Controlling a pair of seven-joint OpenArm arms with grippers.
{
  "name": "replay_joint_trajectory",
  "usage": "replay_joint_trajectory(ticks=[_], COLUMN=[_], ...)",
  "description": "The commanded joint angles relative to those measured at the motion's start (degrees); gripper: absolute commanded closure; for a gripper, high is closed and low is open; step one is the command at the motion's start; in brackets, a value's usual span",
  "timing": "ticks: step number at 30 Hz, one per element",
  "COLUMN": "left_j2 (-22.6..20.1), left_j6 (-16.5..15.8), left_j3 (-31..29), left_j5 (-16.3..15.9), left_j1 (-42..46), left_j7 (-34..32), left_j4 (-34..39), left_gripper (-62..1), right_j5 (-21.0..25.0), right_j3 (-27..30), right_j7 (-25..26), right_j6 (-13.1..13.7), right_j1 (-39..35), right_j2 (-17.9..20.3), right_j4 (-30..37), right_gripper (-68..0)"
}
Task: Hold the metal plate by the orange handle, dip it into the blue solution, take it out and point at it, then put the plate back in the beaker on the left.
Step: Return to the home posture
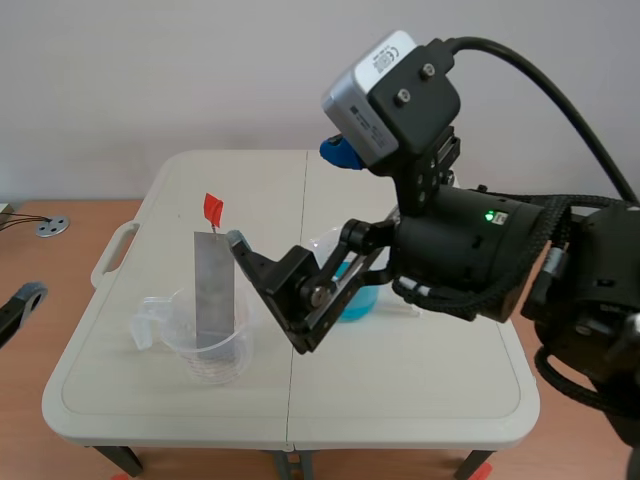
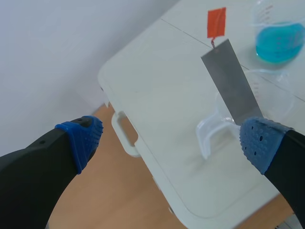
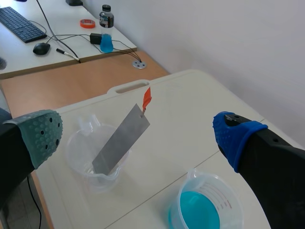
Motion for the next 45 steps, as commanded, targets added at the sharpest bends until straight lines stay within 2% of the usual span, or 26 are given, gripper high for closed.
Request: replay_joint_trajectory(ticks=[1, 6, 12, 16, 25, 29, 36, 45], left_j2=[-0.2, 0.0, 0.0, 0.0, -0.4, -2.3, -5.0, -5.1], left_j6=[-0.2, -0.3, -0.5, -0.8, -1.3, -1.2, -0.6, -0.5], left_j3=[0.9, 3.3, 7.4, 10.4, 17.7, 20.7, 21.6, 21.6], left_j5=[-1.1, -1.6, -1.6, -1.6, -1.6, -1.9, -6.2, -6.4], left_j1=[-1.6, -7.0, -12.1, -15.4, -18.4, -18.4, -18.4, -18.4], left_j7=[0.6, 3.9, 4.6, 5.4, 5.7, 5.0, 2.8, 2.8], left_j4=[0.8, 0.7, 0.7, 0.7, 0.7, 0.7, 0.8, 0.8], left_gripper=[-62.0, -62.0, -62.0, -61.9, -61.9, -61.9, -61.9, -61.9], right_j5=[0.7, 1.5, 7.0, 8.9, 11.0, 11.1, 11.1, 11.1], right_j3=[1.1, 5.3, 8.5, 10.7, 16.5, 16.9, 16.9, 16.9], right_j7=[0.6, 0.3, 0.3, 0.8, 5.3, 5.3, 5.3, 5.2], right_j6=[0.5, 1.2, 1.2, 1.2, 1.2, 1.2, 1.2, 1.2], right_j1=[-0.7, -4.4, -7.9, -10.1, -14.1, -14.1, -14.1, -14.1], right_j2=[0.0, 0.9, 5.1, 7.6, 11.0, 11.2, 11.2, 11.2], right_j4=[1.5, 3.9, 4.8, 5.2, 5.8, 5.8, 5.8, 5.8], right_gripper=[-66.4, -66.3, -66.3, -66.3, -66.3, -66.3, -66.3, -66.3])
